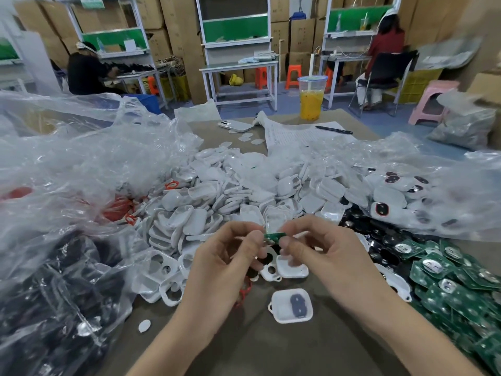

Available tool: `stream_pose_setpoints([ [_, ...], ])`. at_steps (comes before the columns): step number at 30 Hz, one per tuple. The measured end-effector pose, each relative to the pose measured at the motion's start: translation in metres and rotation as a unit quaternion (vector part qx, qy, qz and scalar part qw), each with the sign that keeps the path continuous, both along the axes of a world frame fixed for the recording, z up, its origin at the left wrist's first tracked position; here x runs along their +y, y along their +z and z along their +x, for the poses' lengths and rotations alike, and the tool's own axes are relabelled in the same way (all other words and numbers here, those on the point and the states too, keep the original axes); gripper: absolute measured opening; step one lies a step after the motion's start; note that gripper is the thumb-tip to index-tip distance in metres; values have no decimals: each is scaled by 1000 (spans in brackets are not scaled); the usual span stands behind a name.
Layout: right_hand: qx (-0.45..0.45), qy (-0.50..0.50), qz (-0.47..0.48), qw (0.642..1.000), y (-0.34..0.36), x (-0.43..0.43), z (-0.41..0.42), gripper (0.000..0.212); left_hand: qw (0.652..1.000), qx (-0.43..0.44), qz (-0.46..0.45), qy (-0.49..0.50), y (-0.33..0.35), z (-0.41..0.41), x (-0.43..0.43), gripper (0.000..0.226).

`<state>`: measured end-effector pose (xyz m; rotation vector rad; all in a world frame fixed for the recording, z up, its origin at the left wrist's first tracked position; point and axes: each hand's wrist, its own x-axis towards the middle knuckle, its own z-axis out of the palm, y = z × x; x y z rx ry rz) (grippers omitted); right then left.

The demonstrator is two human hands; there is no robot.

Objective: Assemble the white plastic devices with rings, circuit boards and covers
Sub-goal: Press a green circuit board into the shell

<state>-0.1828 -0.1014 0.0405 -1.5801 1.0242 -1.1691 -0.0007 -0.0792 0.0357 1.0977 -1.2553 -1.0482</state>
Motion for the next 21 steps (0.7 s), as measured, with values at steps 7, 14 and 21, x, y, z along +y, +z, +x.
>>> stream_pose_setpoints([
  [7,92,3,-110,990,0,-2,-3,33,997,12,11,-70,-3,14,-4,16],
  [14,92,-24,-99,990,-7,-6,-4,32,995,-41,-15,-92,-7,14,-4,18],
  [21,123,4,-130,984,-5,-5,-4,19,996,-50,-11,-70,-9,14,-4,20],
])
